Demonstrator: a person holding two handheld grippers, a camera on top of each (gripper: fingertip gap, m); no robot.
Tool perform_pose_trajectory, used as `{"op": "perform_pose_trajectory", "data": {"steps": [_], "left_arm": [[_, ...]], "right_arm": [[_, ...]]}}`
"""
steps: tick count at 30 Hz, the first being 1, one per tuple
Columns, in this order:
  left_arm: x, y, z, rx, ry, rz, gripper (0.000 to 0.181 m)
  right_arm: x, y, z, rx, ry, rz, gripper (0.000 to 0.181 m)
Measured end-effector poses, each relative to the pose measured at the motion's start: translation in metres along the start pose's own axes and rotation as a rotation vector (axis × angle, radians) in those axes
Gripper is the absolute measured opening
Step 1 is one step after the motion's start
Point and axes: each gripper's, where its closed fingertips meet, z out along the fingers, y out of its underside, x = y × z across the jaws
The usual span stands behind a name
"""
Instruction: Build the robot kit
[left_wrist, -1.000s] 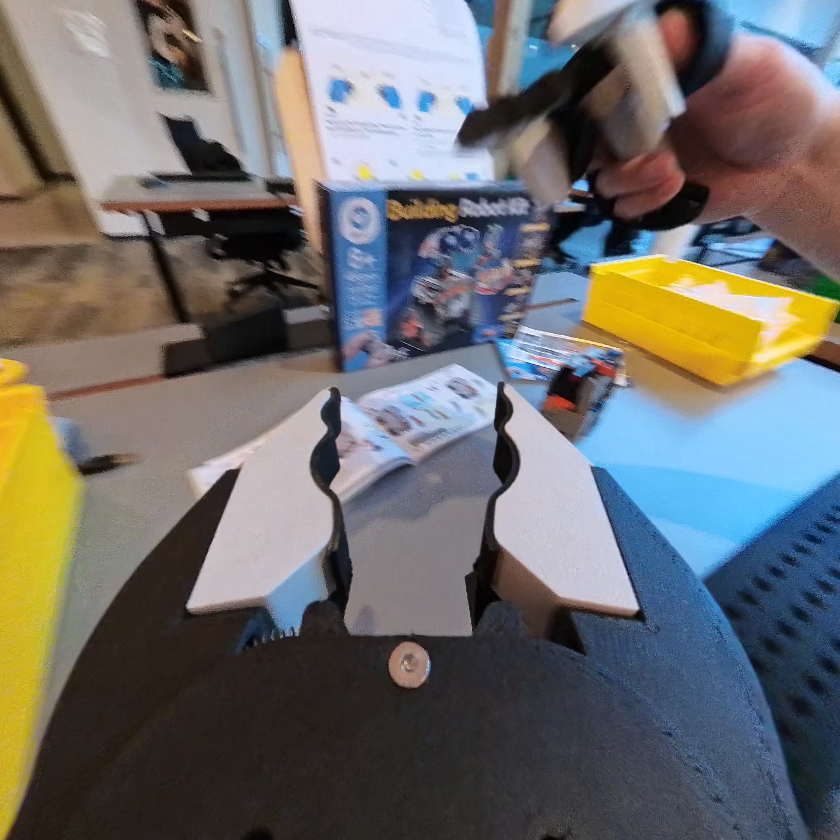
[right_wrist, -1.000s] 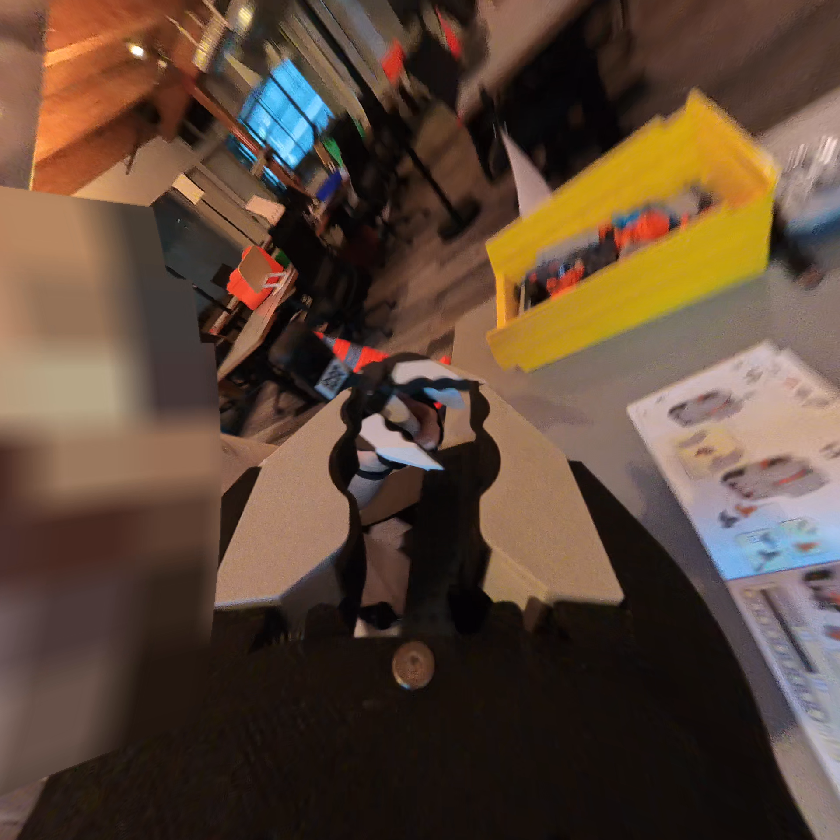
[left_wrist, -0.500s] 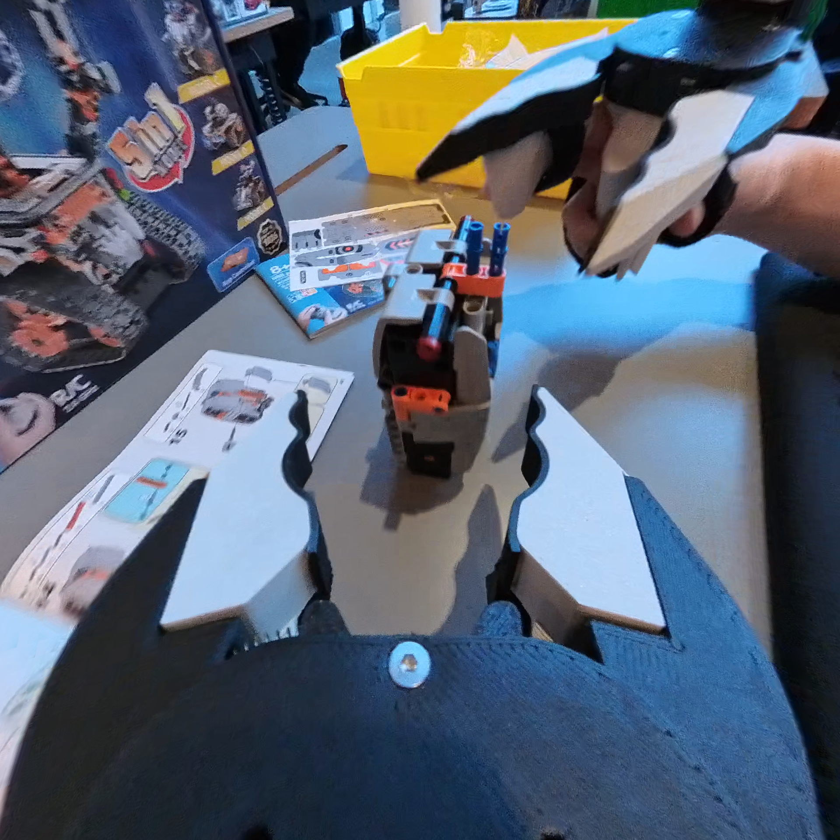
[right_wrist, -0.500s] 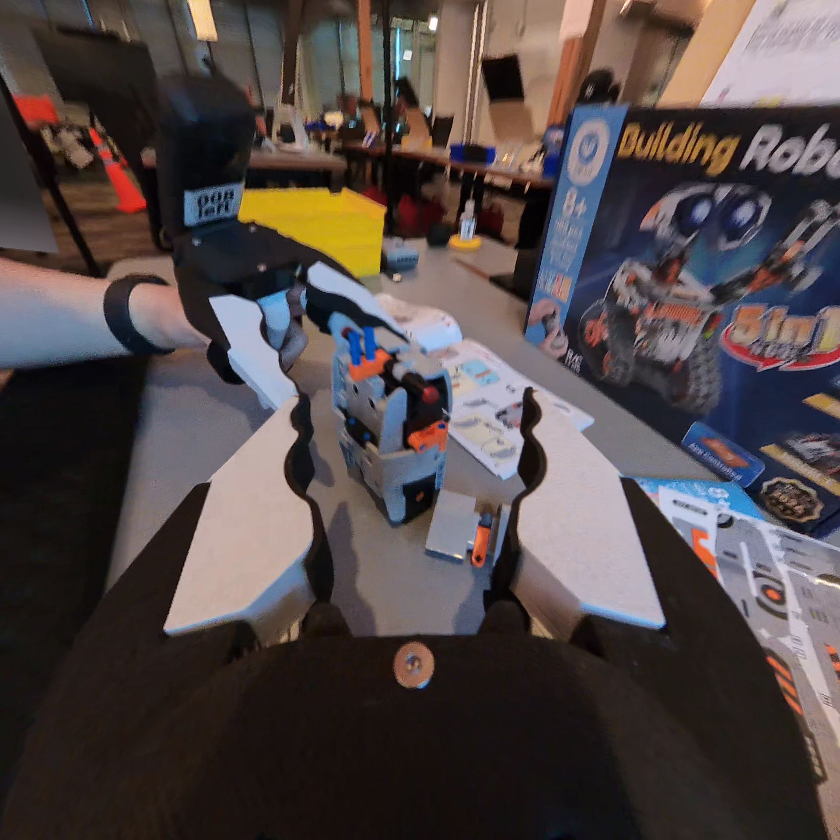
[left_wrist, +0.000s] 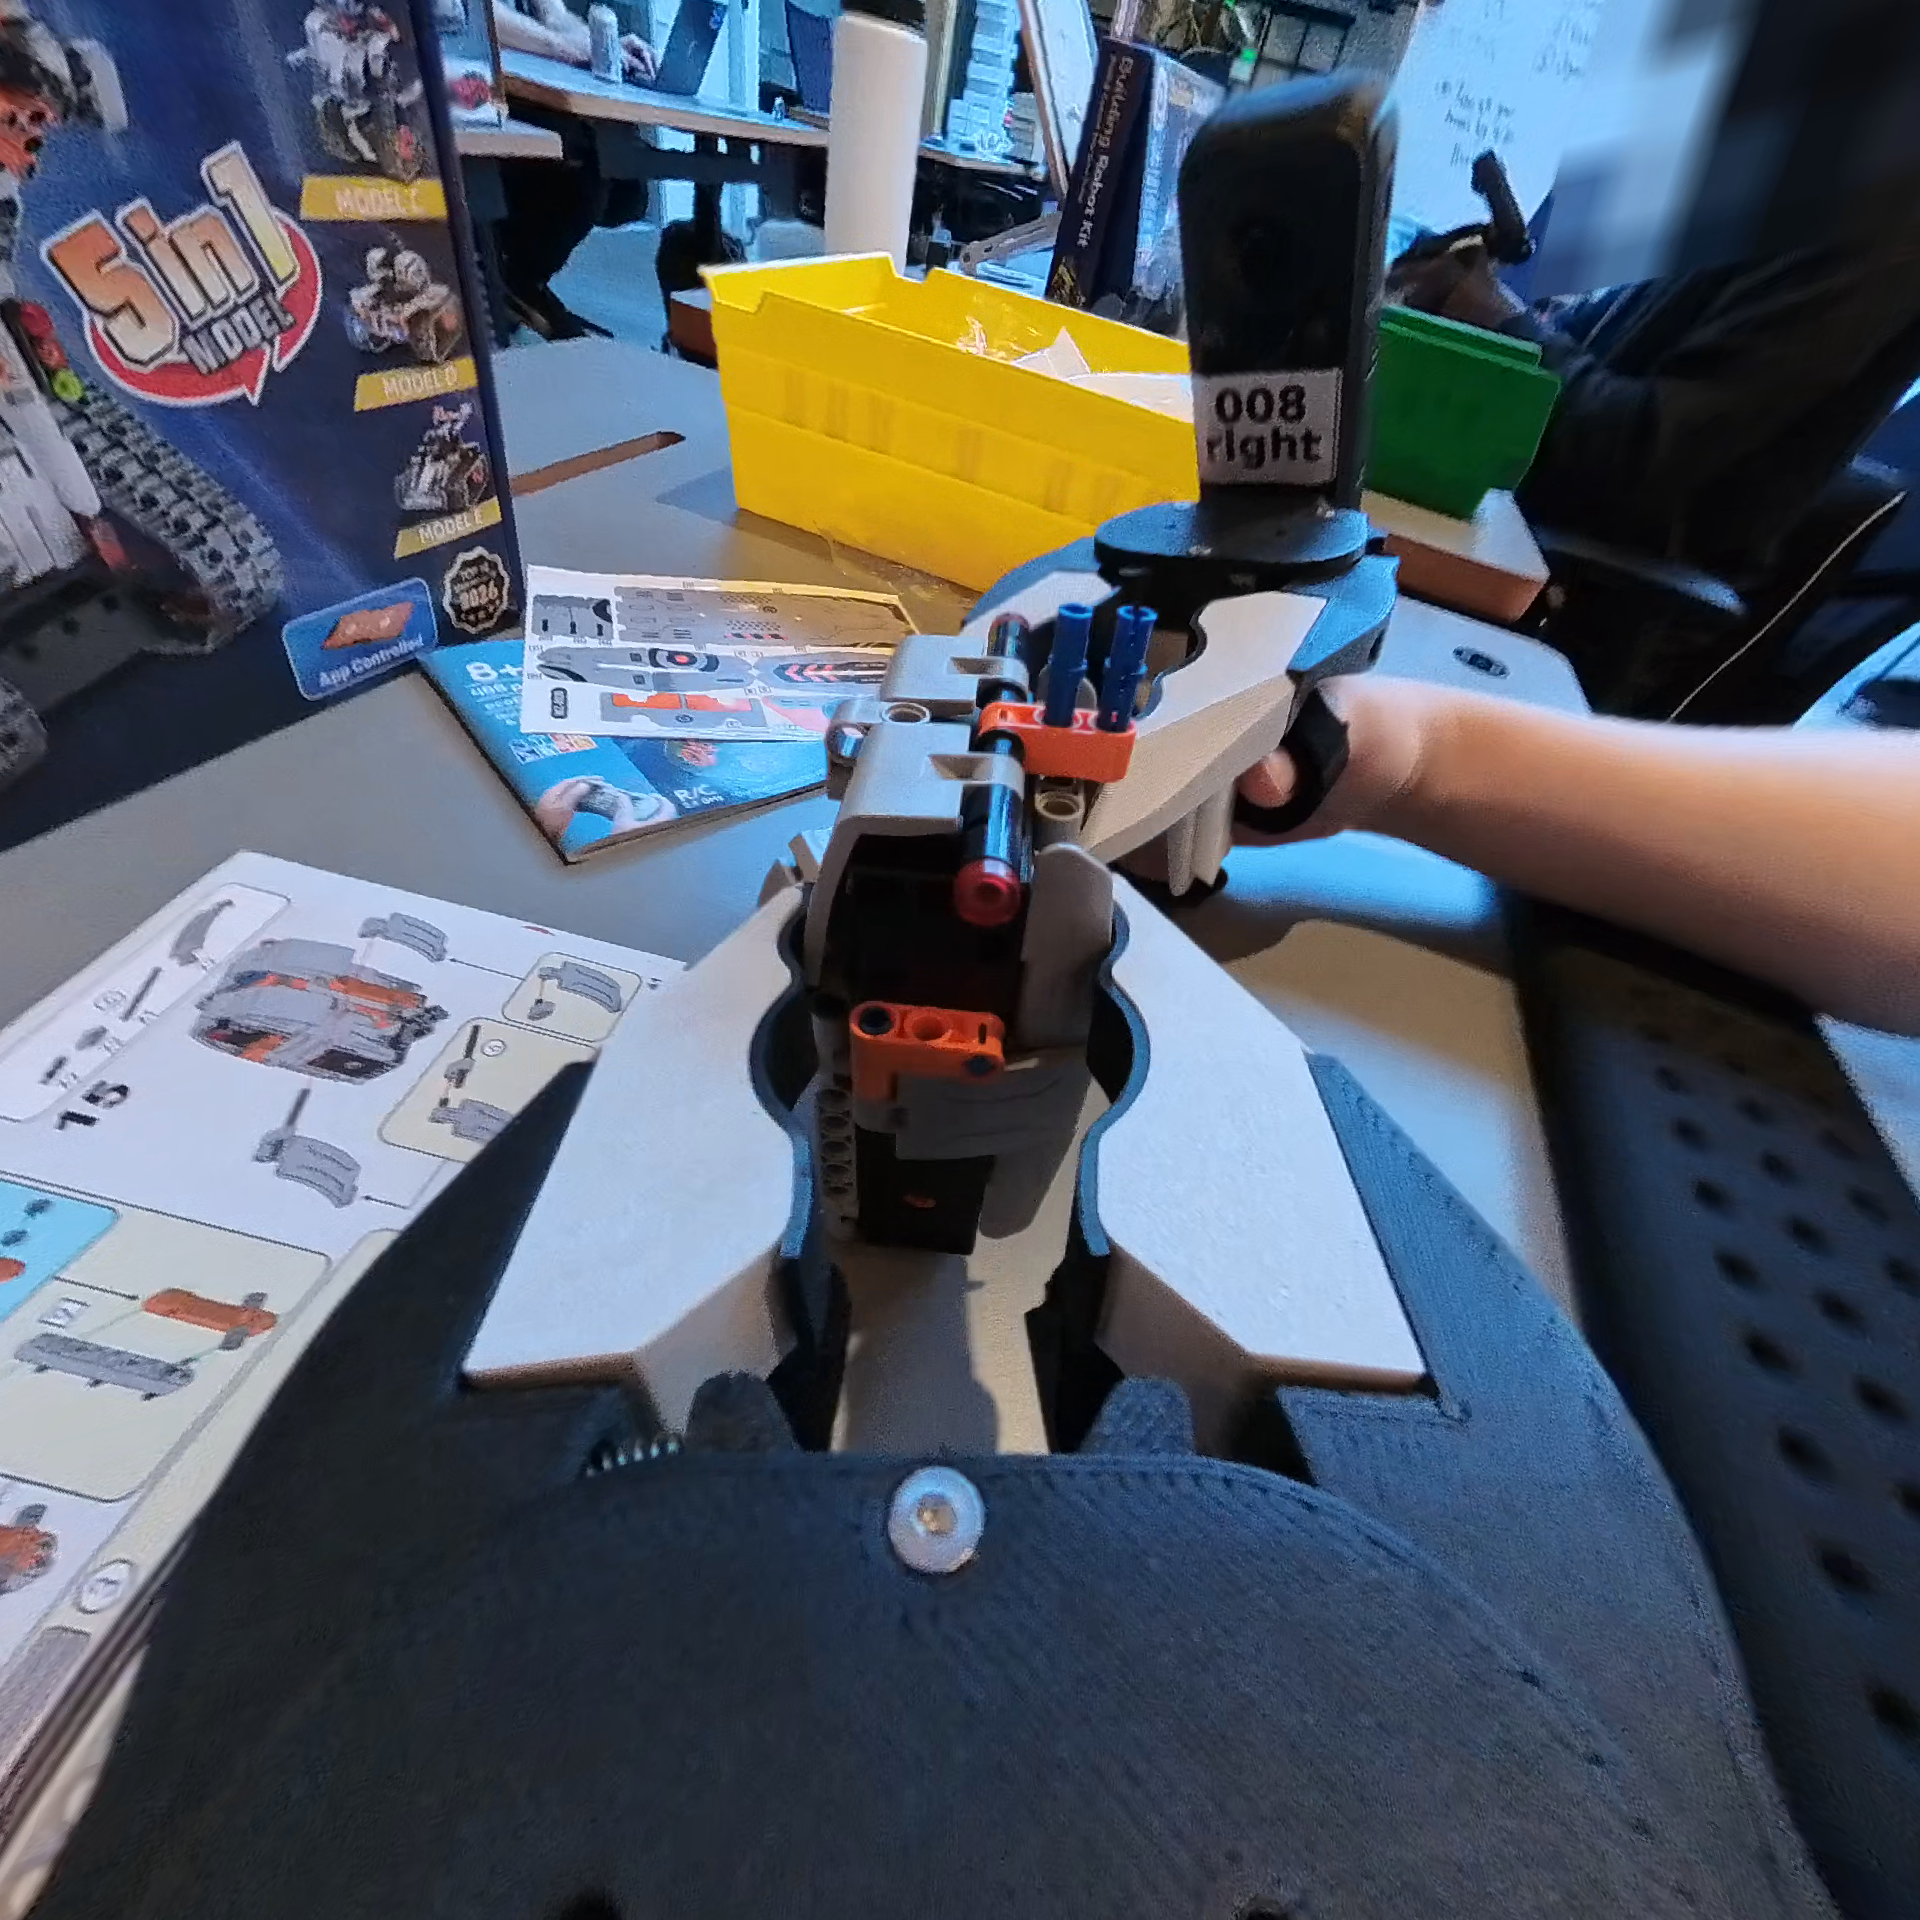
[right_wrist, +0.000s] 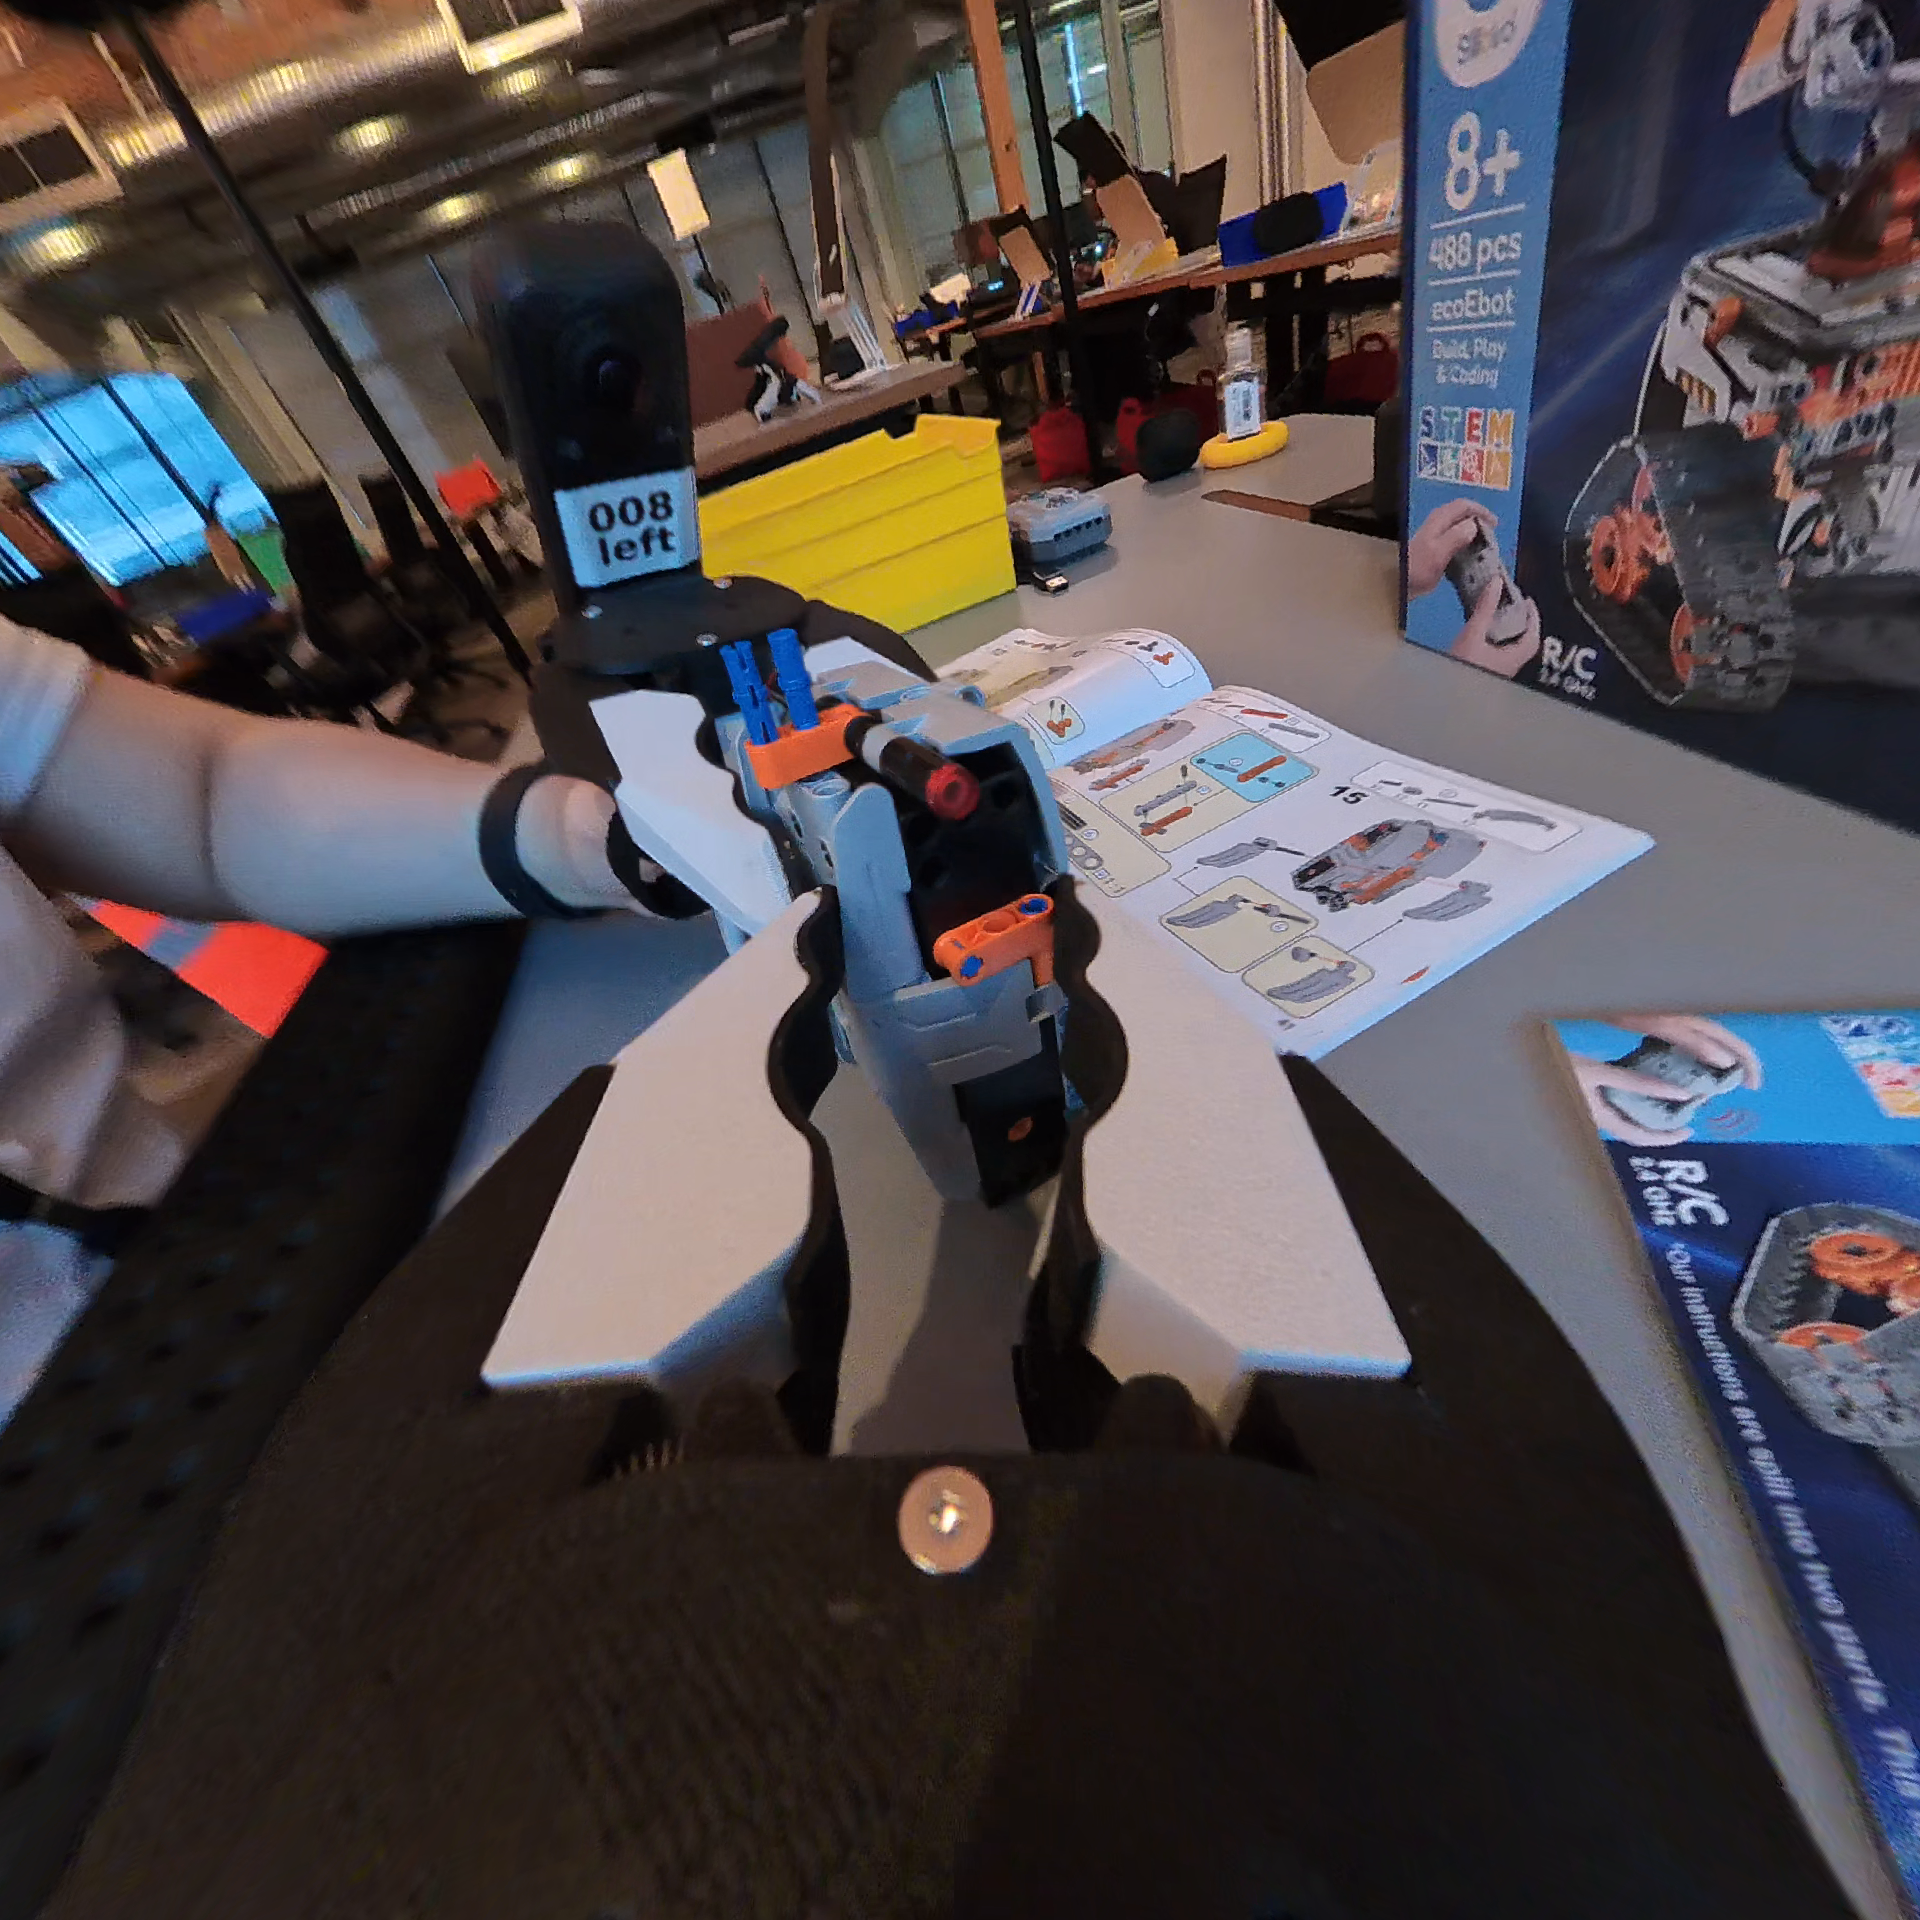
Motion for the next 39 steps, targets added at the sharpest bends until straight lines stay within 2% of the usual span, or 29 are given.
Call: {"op": "perform_pose_trajectory", "data": {"steps": [6, 9, 12, 13, 15, 16, 18, 19, 22, 25, 28, 32, 39], "left_arm": [[0.013, -0.03, -0.012, -0.004, -0.044, -0.149, 0.049], [0.024, -0.039, -0.021, -0.045, -0.105, -0.103, 0.049], [0.038, -0.05, -0.029, -0.068, -0.136, -0.052, 0.049], [0.042, -0.055, -0.032, -0.059, -0.136, -0.042, 0.049], [0.054, -0.064, -0.037, -0.046, -0.087, -0.051, 0.049], [0.059, -0.066, -0.039, -0.047, -0.061, -0.067, 0.049], [0.061, -0.067, -0.041, -0.053, -0.03, -0.088, 0.049], [0.06, -0.064, -0.042, -0.064, -0.022, -0.107, 0.049], [0.055, -0.06, -0.044, -0.074, -0.006, -0.207, 0.049], [0.051, -0.06, -0.044, -0.079, -0.043, -0.222, 0.049], [0.045, -0.062, -0.04, -0.009, -0.035, -0.273, 0.05], [0.029, -0.05, -0.035, 0.041, -0.024, -0.413, 0.05], [0.012, -0.04, -0.031, 0.09, -0.01, -0.567, 0.05]], "right_arm": [[-0.015, -0.028, -0.003, 0.128, -0.087, 0.193, 0.04], [-0.029, -0.037, -0.004, 0.205, -0.151, 0.235, 0.04], [-0.045, -0.049, -0.008, 0.272, -0.199, 0.186, 0.04], [-0.049, -0.054, -0.009, 0.302, -0.212, 0.179, 0.043], [-0.056, -0.063, -0.01, 0.354, -0.243, 0.195, 0.064], [-0.062, -0.067, -0.01, 0.367, -0.276, 0.194, 0.065], [-0.074, -0.071, -0.011, 0.374, -0.328, 0.172, 0.049], [-0.075, -0.071, -0.01, 0.372, -0.318, 0.164, 0.047], [-0.07, -0.068, -0.004, 0.353, -0.293, 0.215, 0.047], [-0.067, -0.064, -0.002, 0.354, -0.326, 0.308, 0.047], [-0.058, -0.063, 0.0, 0.376, -0.332, 0.421, 0.046], [-0.041, -0.048, 0.01, 0.363, -0.332, 0.644, 0.045], [-0.025, -0.037, 0.019, 0.346, -0.269, 0.736, 0.046]]}}
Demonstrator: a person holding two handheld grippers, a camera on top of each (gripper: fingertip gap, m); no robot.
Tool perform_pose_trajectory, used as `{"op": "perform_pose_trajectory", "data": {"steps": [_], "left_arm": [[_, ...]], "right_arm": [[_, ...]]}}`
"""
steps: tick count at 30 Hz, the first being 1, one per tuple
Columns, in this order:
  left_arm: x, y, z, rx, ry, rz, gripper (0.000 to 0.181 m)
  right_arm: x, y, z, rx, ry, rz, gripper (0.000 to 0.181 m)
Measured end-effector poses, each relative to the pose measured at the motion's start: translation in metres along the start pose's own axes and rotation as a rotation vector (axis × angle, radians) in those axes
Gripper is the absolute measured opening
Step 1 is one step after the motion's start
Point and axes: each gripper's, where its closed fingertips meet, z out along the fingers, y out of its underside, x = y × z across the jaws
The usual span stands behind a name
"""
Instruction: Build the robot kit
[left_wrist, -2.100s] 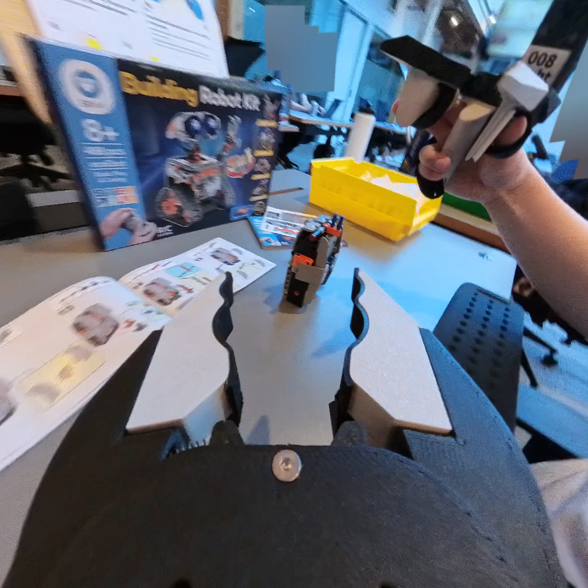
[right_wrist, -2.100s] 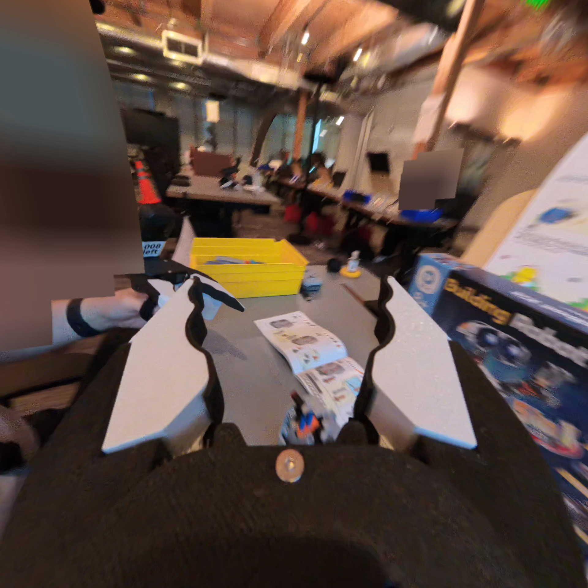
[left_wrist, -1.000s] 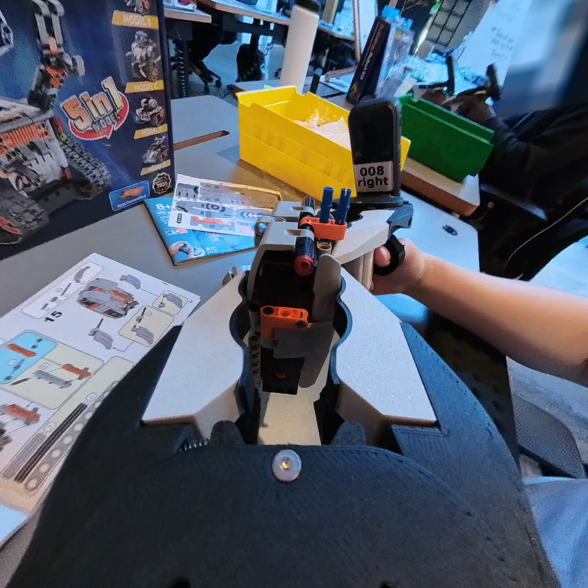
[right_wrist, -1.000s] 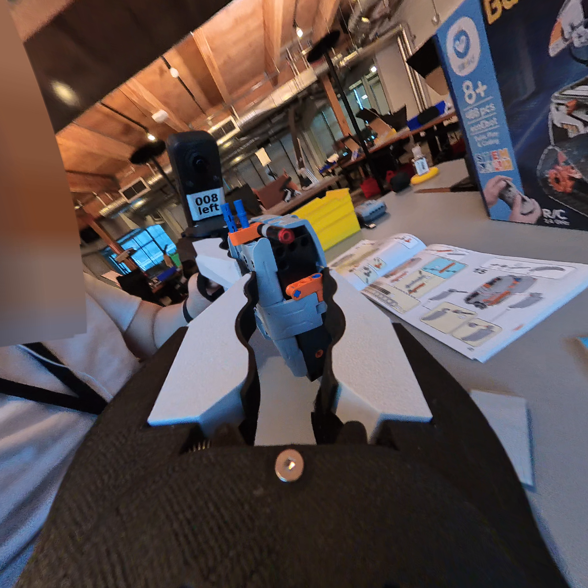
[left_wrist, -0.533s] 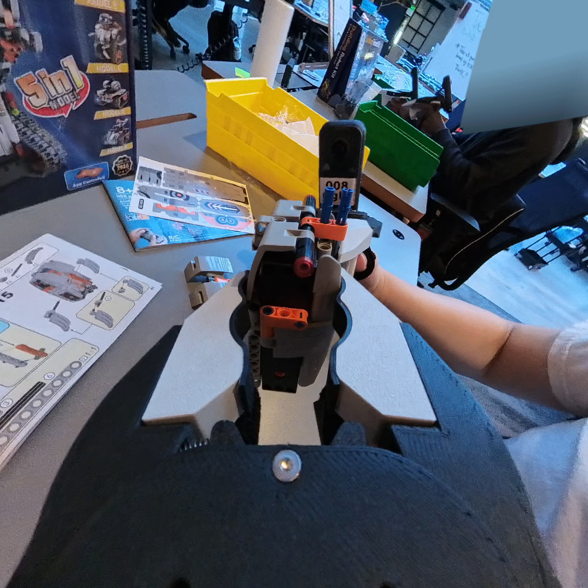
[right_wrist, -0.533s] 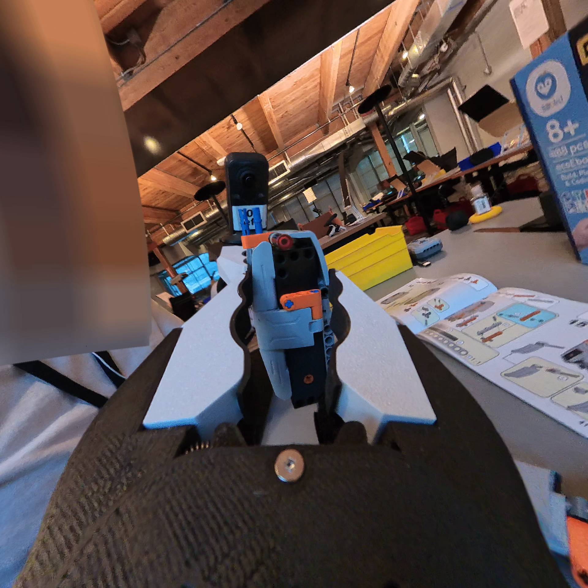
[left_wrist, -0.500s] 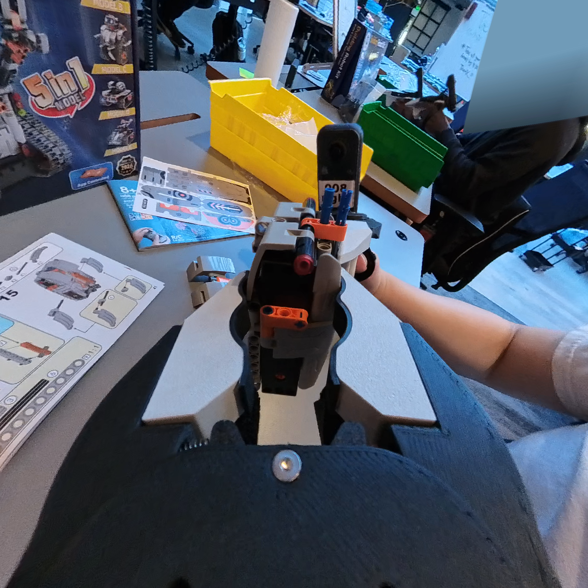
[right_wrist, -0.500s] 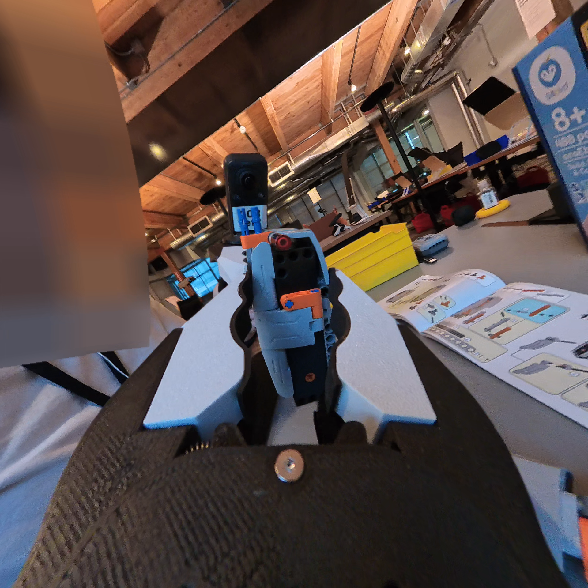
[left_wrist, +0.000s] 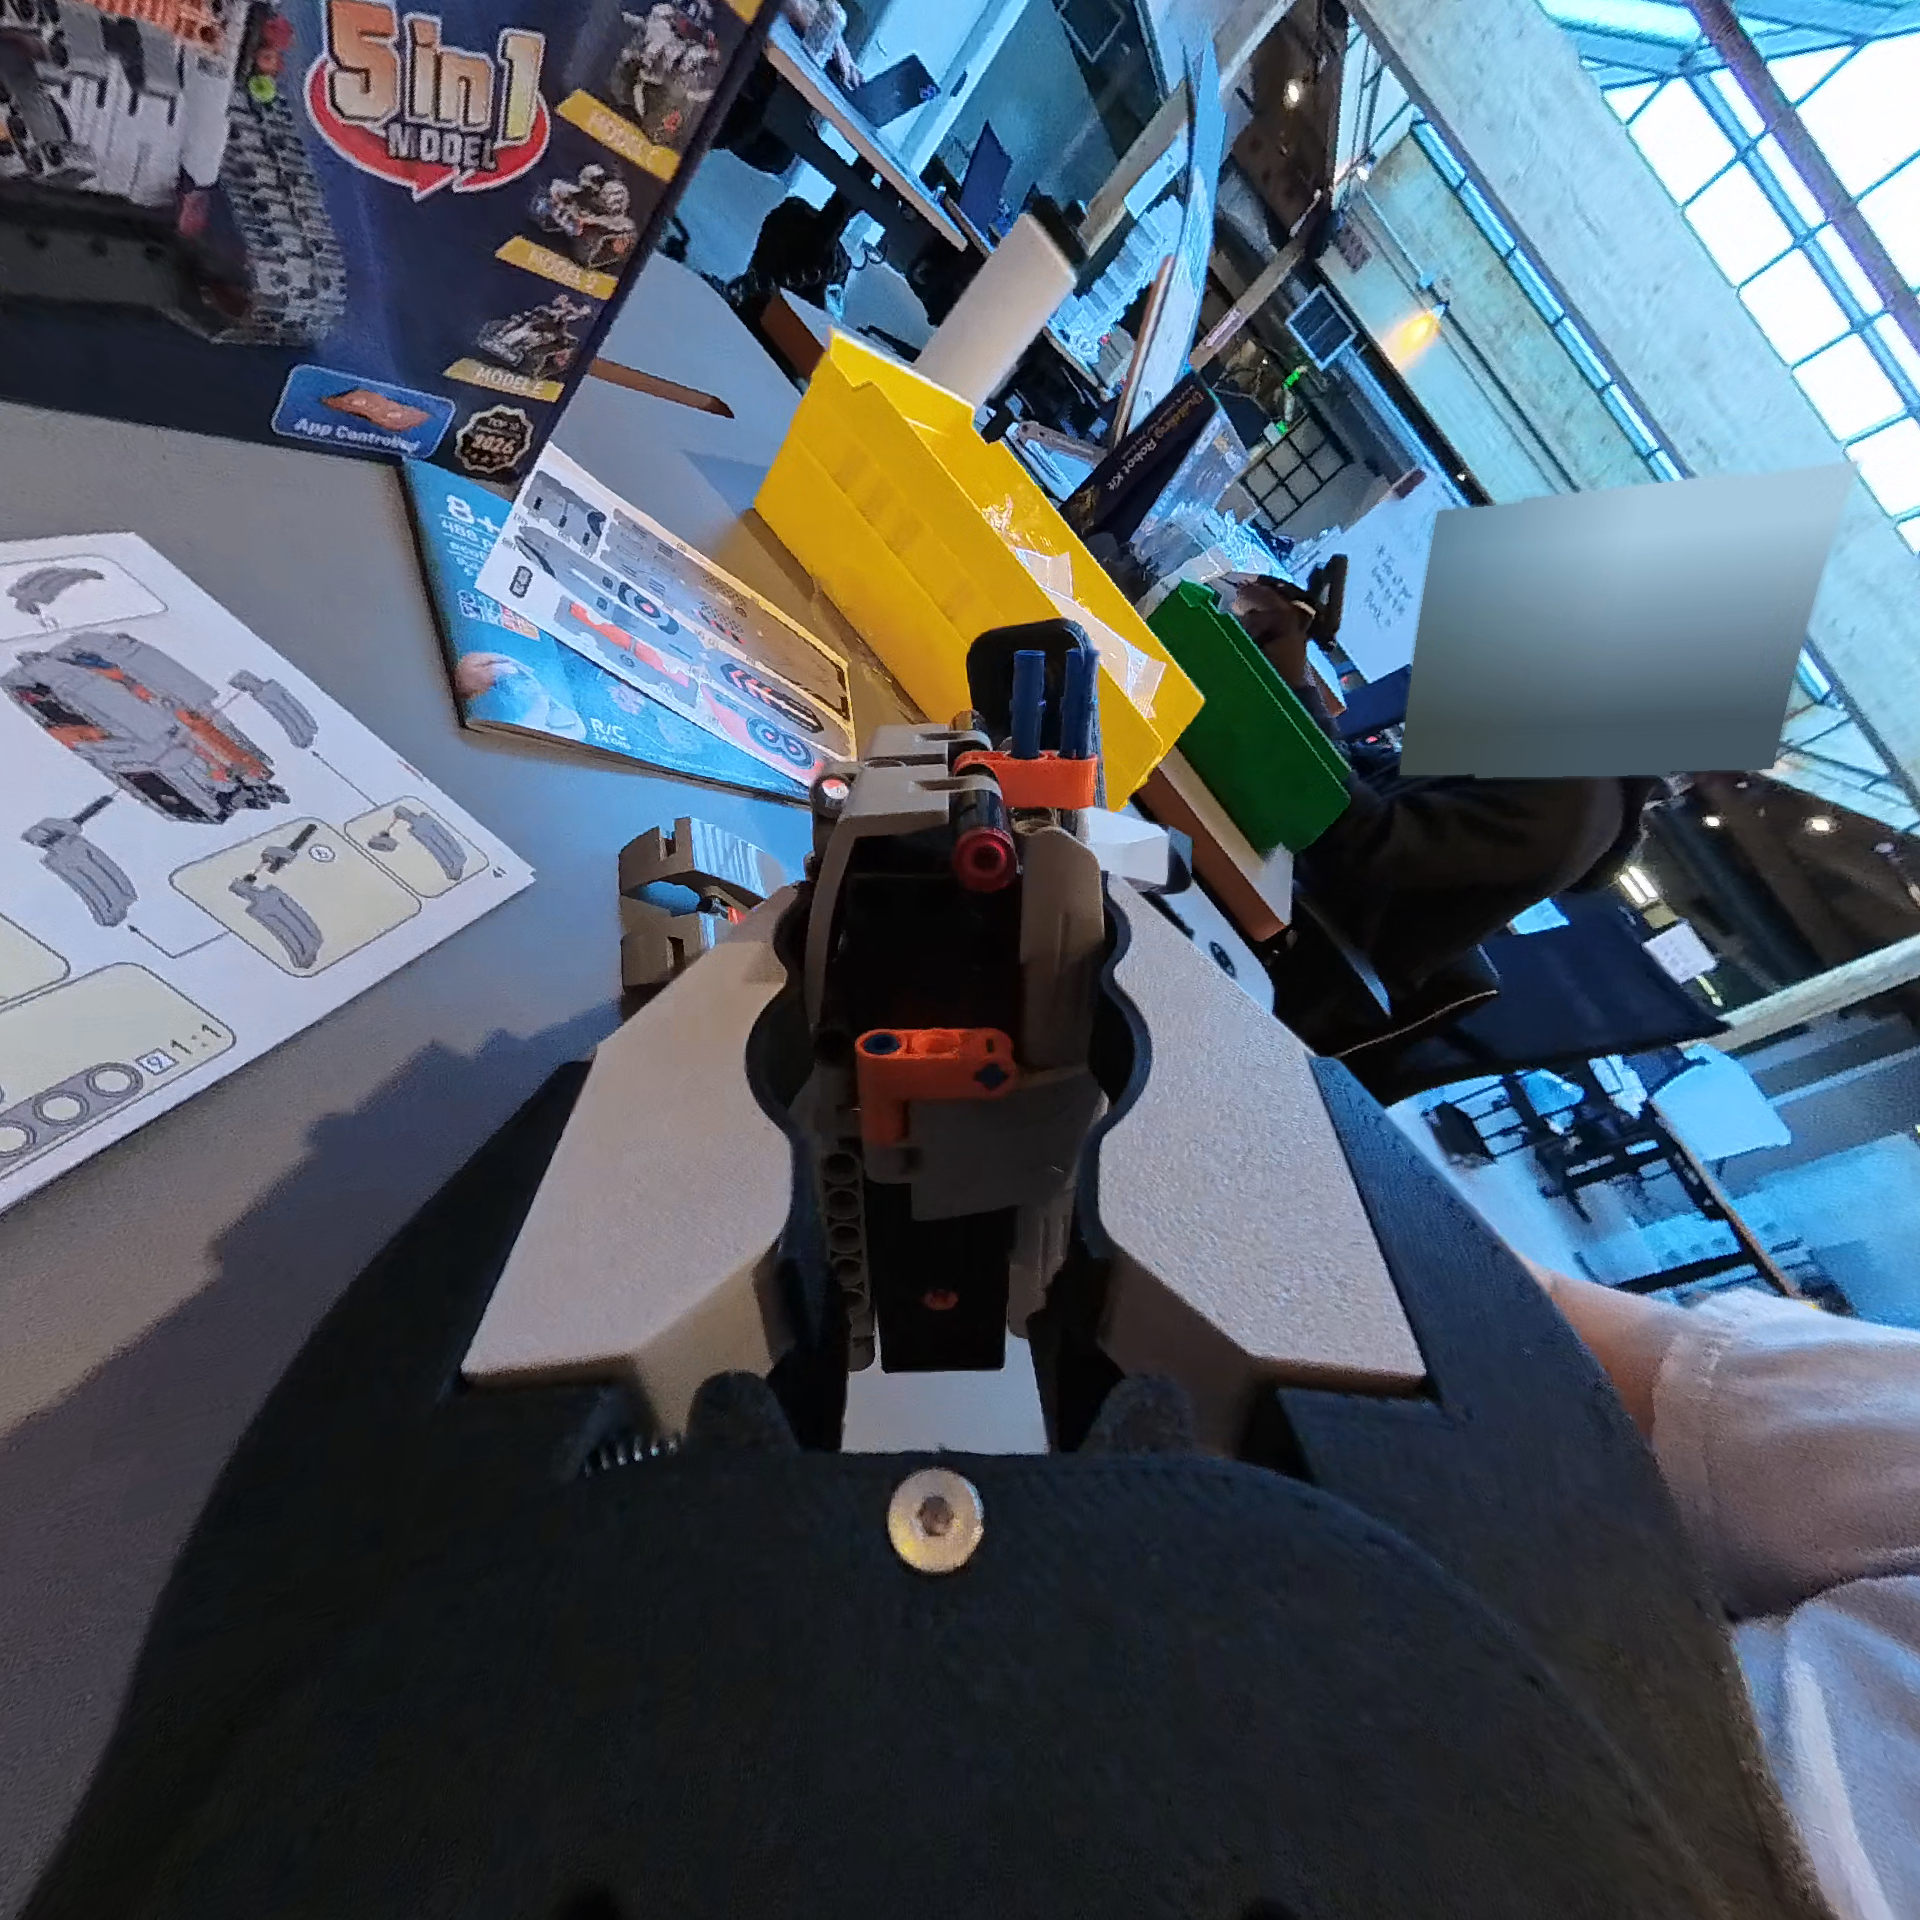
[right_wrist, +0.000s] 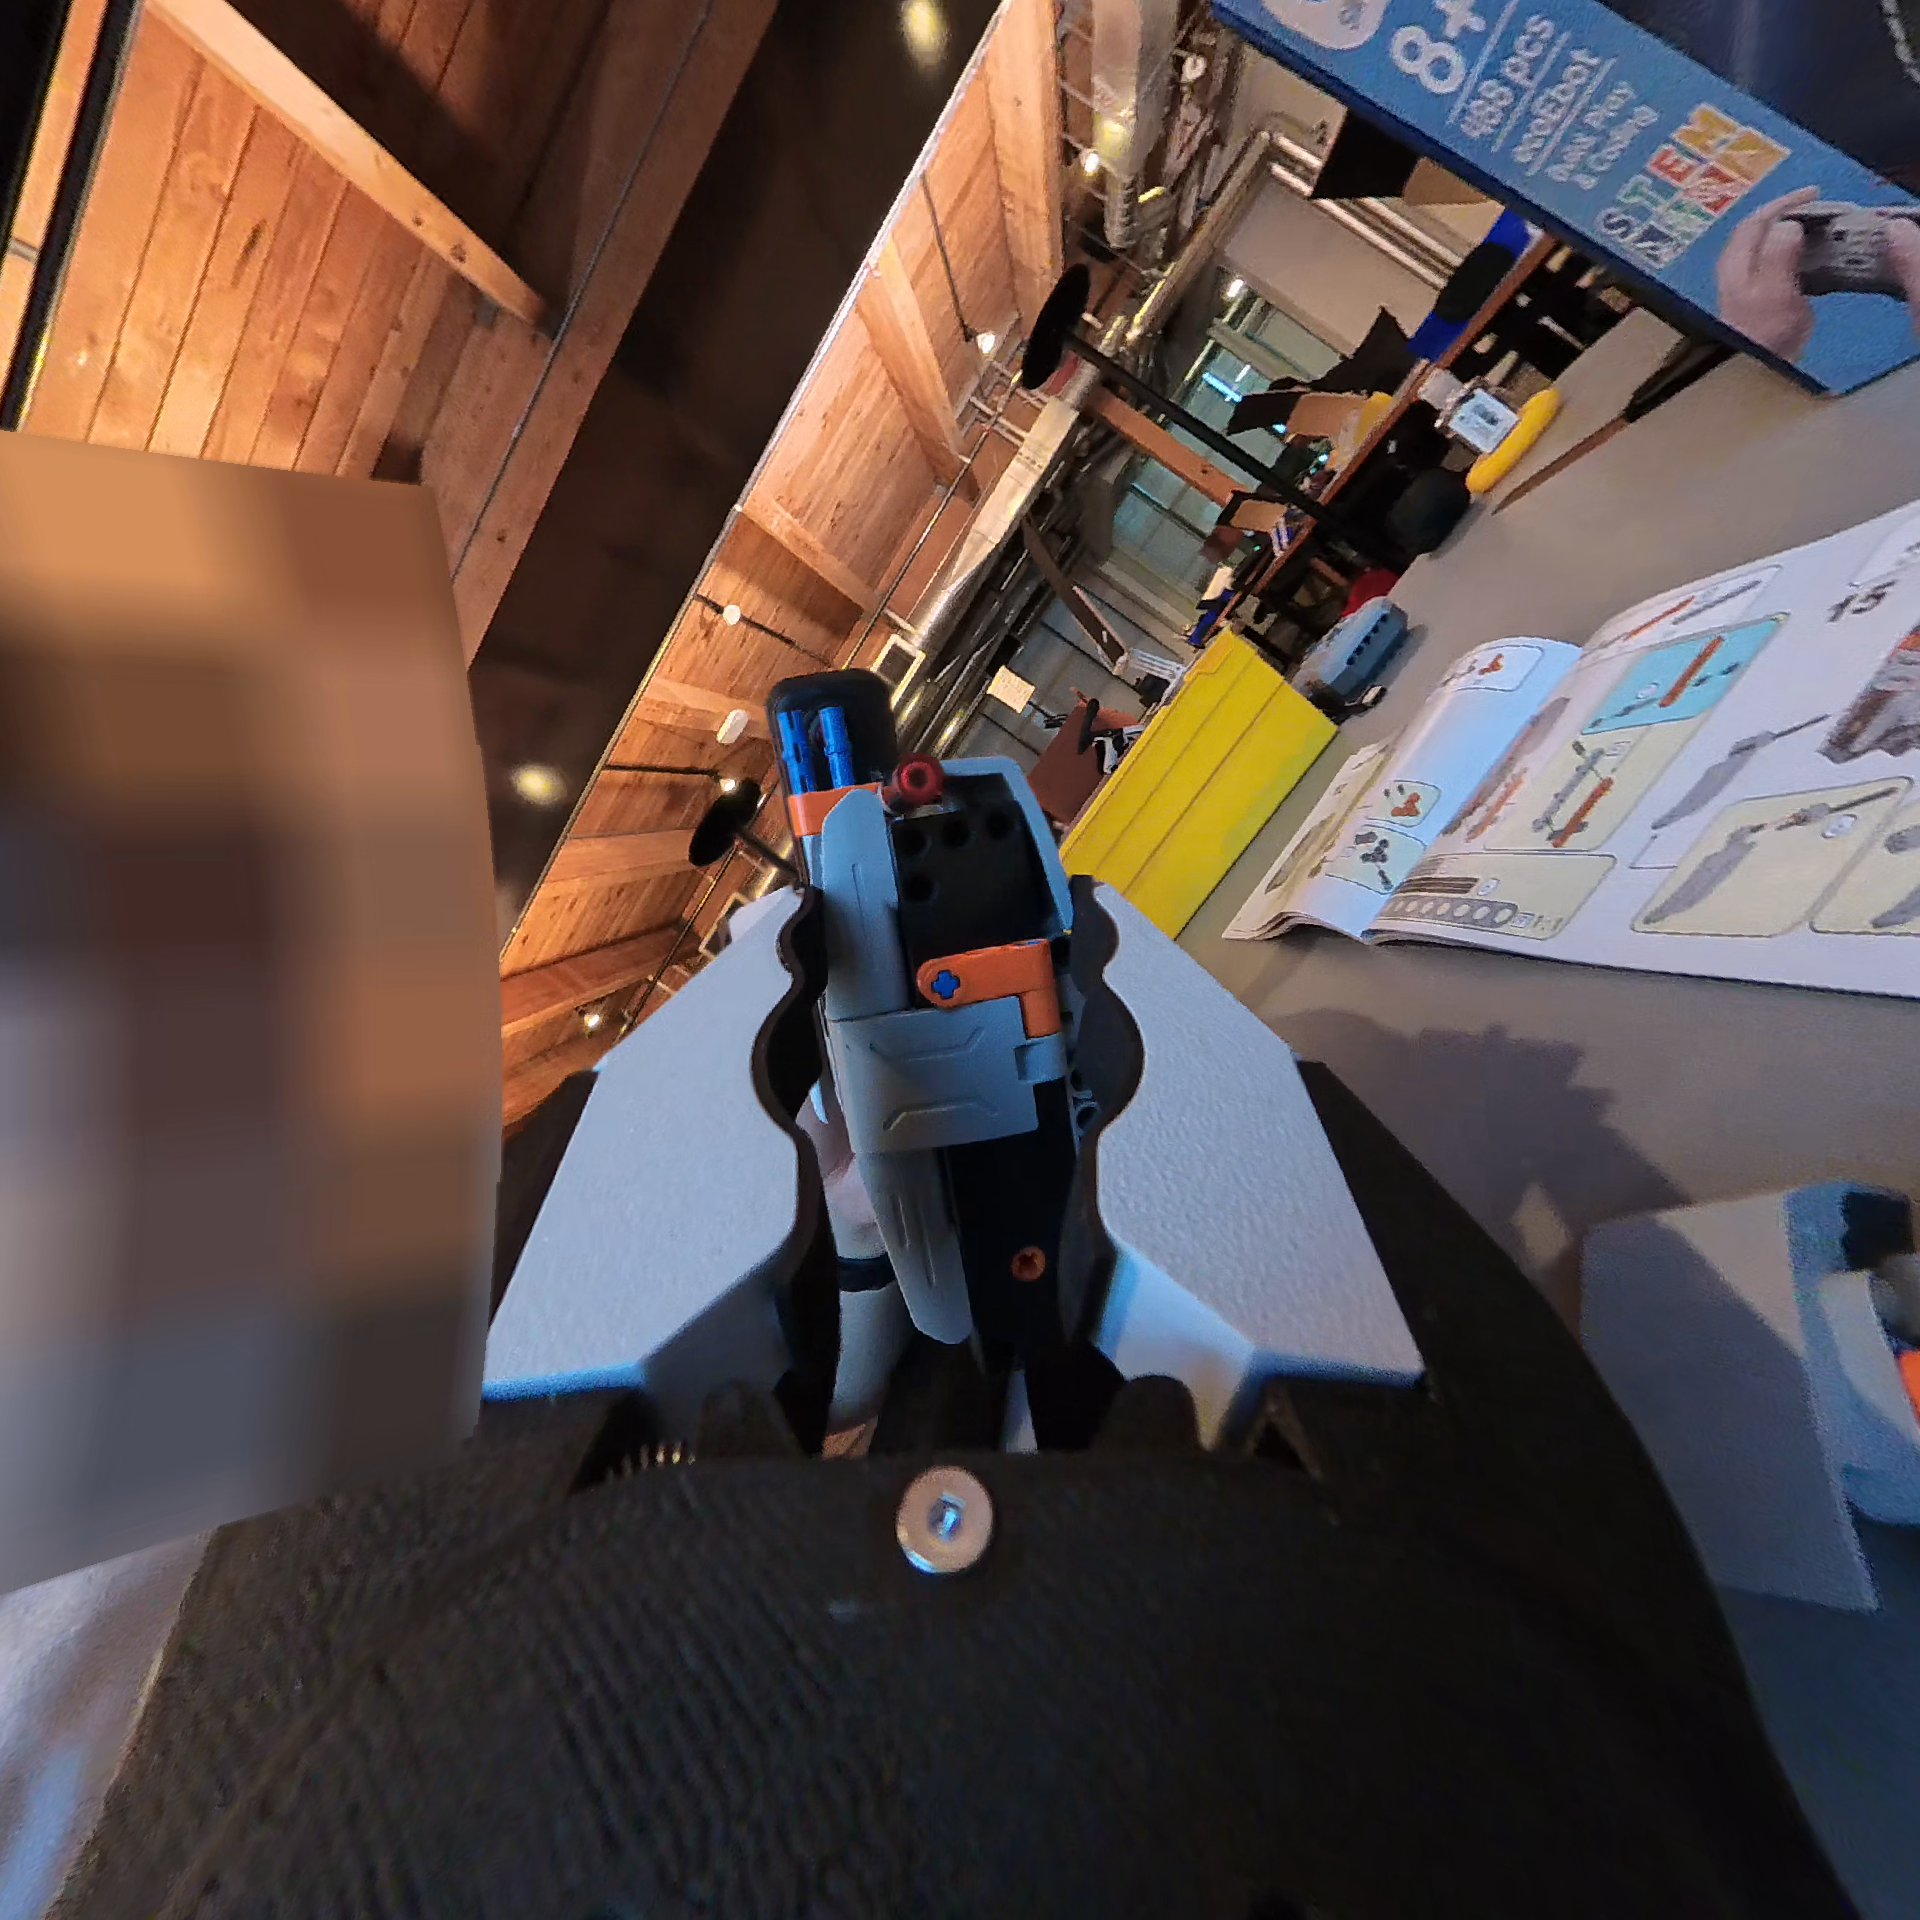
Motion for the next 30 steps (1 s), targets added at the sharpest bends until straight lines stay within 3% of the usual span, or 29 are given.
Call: {"op": "perform_pose_trajectory", "data": {"steps": [5, 8, 11, 13, 15, 18, 23, 25, 27, 30], "left_arm": [[-0.006, -0.001, -0.006, -0.027, 0.105, -0.07, 0.05], [0.0, -0.003, -0.015, -0.016, 0.2, -0.079, 0.049], [0.009, -0.006, -0.023, -0.005, 0.343, -0.193, 0.049], [0.011, -0.008, -0.025, 0.009, 0.425, -0.288, 0.049], [0.011, -0.007, -0.025, -0.002, 0.473, -0.35, 0.049], [0.004, 0.0, -0.02, -0.016, 0.469, -0.391, 0.049], [0.002, 0.001, -0.017, -0.007, 0.434, -0.332, 0.049], [0.006, -0.003, -0.019, 0.03, 0.43, -0.275, 0.049], [0.01, -0.011, -0.022, 0.081, 0.427, -0.226, 0.049], [0.021, -0.022, -0.029, 0.15, 0.451, -0.16, 0.049]], "right_arm": [[0.005, 0.001, 0.006, 0.008, 0.106, -0.055, 0.046], [-0.004, 0.003, 0.015, -0.005, 0.141, -0.17, 0.046], [-0.019, 0.001, 0.021, 0.001, 0.157, -0.321, 0.049], [-0.034, 0.001, 0.023, -0.014, 0.132, -0.432, 0.066], [-0.04, 0.001, 0.02, -0.021, 0.16, -0.537, 0.068], [-0.036, 0.006, 0.012, -0.037, 0.216, -0.614, 0.074], [-0.012, 0.025, 0.003, -0.177, 0.427, -0.912, 0.108], [-0.005, 0.028, 0.001, -0.151, 0.465, -0.854, 0.108], [-0.007, 0.032, 0.002, -0.086, 0.408, -0.667, 0.106], [-0.007, 0.043, 0.005, -0.125, 0.335, -0.514, 0.09]]}}
